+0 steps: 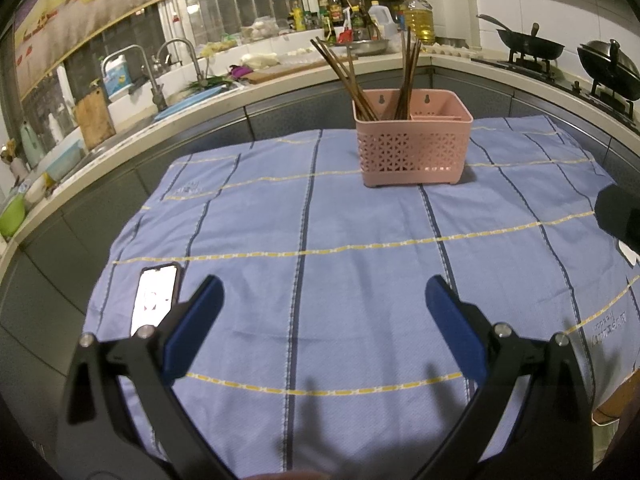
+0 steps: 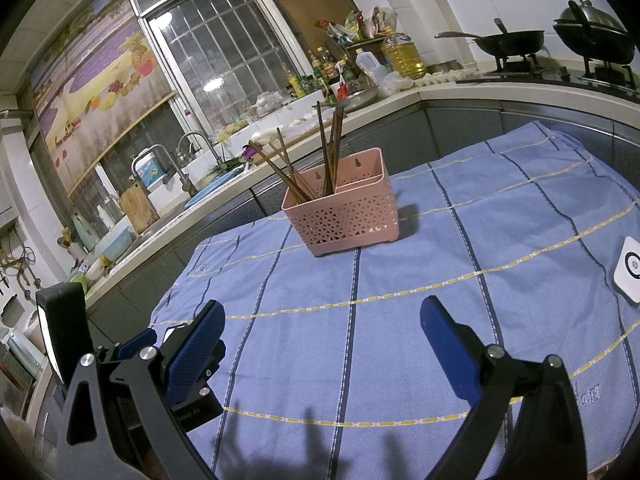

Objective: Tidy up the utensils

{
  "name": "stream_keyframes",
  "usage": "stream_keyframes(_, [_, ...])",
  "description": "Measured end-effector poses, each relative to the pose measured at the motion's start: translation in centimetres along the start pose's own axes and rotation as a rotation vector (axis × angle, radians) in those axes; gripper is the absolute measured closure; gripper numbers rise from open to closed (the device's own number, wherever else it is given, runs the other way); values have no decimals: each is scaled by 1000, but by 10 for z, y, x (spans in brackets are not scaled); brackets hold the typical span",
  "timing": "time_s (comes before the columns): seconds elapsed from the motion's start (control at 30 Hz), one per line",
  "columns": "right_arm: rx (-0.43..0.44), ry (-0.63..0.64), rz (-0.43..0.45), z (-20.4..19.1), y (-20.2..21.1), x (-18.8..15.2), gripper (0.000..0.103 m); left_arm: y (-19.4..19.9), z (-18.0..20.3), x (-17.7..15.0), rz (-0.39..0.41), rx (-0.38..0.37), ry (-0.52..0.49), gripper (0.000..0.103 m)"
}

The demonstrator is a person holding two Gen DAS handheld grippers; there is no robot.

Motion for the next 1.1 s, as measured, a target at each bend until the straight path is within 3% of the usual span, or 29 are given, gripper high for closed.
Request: stream_keyframes(1.1, [0,2,-2,-1,1,-3,6,0,-1,1,-2,-2,1,6])
Point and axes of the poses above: each gripper's, at about its wrist camera, not at the fingertips, and y roughly against the way its jaws point, z to its right, x to its top, the point moved 9 cm from there along -y, roughly the way its jaws point, and after that the axes turned 14 degrees about x, right-handed, at the moved point
